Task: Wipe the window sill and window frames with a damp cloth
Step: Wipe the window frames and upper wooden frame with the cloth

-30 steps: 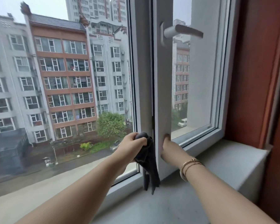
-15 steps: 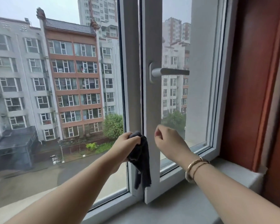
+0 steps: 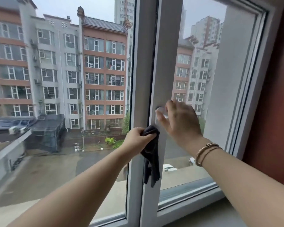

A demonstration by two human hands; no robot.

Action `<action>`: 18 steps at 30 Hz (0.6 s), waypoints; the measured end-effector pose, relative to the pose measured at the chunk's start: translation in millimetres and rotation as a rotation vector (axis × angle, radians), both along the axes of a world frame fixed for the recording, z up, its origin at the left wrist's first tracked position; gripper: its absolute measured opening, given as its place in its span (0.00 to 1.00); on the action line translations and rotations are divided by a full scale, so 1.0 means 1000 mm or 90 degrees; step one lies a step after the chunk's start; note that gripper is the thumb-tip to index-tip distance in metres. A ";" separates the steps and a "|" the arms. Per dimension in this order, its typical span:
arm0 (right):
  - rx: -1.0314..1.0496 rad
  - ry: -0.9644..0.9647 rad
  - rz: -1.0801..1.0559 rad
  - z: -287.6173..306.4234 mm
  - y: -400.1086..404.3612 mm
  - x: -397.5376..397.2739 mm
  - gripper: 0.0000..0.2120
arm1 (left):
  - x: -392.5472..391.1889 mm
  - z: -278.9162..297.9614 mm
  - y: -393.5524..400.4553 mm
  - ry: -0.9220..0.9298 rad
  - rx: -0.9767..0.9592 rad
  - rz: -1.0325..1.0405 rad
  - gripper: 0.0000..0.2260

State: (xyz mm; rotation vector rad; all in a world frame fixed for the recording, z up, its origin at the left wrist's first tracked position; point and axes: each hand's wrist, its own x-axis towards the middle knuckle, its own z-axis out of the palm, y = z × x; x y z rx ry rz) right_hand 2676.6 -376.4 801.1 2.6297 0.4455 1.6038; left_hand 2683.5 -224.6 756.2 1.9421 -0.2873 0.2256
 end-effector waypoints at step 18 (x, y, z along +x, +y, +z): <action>0.054 -0.014 0.092 -0.001 -0.007 0.067 0.27 | 0.045 0.013 -0.009 -0.020 -0.032 0.152 0.17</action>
